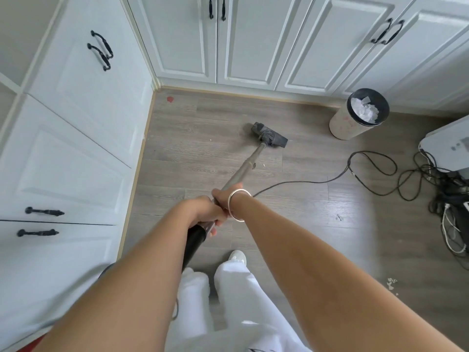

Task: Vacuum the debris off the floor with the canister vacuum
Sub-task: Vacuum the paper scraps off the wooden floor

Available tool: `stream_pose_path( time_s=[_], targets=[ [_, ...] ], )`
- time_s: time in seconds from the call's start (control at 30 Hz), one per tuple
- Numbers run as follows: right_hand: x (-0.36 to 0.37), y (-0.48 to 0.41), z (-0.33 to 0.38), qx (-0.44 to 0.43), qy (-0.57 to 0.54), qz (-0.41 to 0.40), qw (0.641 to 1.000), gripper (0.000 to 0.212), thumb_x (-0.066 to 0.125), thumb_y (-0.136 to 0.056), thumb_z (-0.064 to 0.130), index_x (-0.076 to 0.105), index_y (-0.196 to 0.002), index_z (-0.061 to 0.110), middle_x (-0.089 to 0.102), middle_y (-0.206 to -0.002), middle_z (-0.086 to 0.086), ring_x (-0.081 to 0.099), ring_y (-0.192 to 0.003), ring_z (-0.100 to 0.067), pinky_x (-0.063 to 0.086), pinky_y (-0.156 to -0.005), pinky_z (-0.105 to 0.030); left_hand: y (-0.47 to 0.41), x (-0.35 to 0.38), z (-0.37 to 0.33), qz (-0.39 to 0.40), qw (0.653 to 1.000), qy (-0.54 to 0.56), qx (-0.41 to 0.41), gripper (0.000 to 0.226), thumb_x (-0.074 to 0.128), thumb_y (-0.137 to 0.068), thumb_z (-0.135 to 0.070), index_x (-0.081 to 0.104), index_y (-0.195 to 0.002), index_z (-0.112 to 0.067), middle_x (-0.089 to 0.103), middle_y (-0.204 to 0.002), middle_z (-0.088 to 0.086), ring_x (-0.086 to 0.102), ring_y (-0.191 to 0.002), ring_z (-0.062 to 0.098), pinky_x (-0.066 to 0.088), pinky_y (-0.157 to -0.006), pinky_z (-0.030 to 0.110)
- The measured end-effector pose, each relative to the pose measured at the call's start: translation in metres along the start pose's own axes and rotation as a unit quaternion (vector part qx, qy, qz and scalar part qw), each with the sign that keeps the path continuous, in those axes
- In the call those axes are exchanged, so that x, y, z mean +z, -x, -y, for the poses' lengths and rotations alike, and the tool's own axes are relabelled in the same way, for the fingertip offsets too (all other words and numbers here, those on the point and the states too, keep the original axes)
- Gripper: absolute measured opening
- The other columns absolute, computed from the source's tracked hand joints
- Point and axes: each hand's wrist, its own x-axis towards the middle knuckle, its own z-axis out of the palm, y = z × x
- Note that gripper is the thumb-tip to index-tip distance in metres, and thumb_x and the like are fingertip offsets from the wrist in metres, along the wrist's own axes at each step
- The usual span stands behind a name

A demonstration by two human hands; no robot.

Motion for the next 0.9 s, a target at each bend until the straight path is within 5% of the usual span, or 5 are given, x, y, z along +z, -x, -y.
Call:
stream_pose_path(
  time_s=[0.07, 0.17, 0.3, 0.77, 0.9],
  targets=[
    [0.011, 0.009, -0.001, -0.002, -0.004, 0.0, 1.0, 0.059, 0.062, -0.086, 0.033, 0.035, -0.13, 0.005, 0.062, -0.111, -0.017, 0.065, -0.096, -0.032, 0.055, -0.066, -0.038, 0.004, -0.005, 0.011, 0.006, 1.0, -0.016, -0.001, 0.008, 0.054, -0.085, -0.003, 0.05, -0.078, -0.004, 0.057, -0.066, 0.016, 0.055, -0.05, 0.021, 0.047, -0.048, 0.024],
    [0.027, 0.025, -0.007, -0.001, -0.001, 0.007, 1.0, 0.053, 0.061, -0.087, 0.031, 0.043, -0.127, 0.001, 0.059, -0.079, -0.011, 0.059, -0.063, -0.023, 0.043, -0.039, -0.024, 0.008, -0.011, 0.035, 0.027, 0.999, -0.027, -0.011, 0.009, 0.057, -0.086, -0.007, 0.052, -0.081, -0.002, 0.057, -0.068, 0.016, 0.055, -0.057, 0.025, 0.049, -0.055, 0.028],
    [0.064, 0.049, -0.026, 0.002, 0.004, 0.01, 1.0, 0.047, 0.059, -0.088, 0.03, 0.049, -0.123, 0.0, 0.052, -0.066, -0.006, 0.047, -0.05, -0.016, 0.035, -0.032, -0.017, 0.025, -0.015, 0.078, 0.042, 0.998, -0.031, -0.02, 0.011, 0.055, -0.087, -0.005, 0.051, -0.077, -0.002, 0.051, -0.066, 0.014, 0.051, -0.053, 0.023, 0.048, -0.046, 0.022],
    [0.174, 0.081, -0.094, -0.002, -0.015, 0.03, 0.999, 0.048, 0.062, -0.084, 0.027, 0.037, -0.12, 0.008, 0.05, -0.075, -0.007, 0.059, -0.078, -0.028, 0.052, -0.061, -0.032, 0.056, -0.004, 0.21, 0.021, 0.995, 0.084, -0.044, 0.014, 0.054, -0.074, 0.007, 0.054, -0.085, -0.001, 0.055, -0.07, 0.016, 0.055, -0.049, 0.021, 0.05, -0.045, 0.025],
    [0.19, 0.075, -0.103, -0.021, -0.031, 0.037, 0.999, 0.054, 0.064, -0.082, 0.023, 0.037, -0.127, 0.007, 0.055, -0.096, -0.011, 0.06, -0.084, -0.029, 0.053, -0.067, -0.032, 0.049, 0.004, 0.231, -0.003, 0.991, 0.131, -0.035, 0.019, 0.055, -0.075, 0.004, 0.051, -0.093, -0.001, 0.056, -0.071, 0.017, 0.057, -0.048, 0.021, 0.05, -0.048, 0.028]
  ],
)
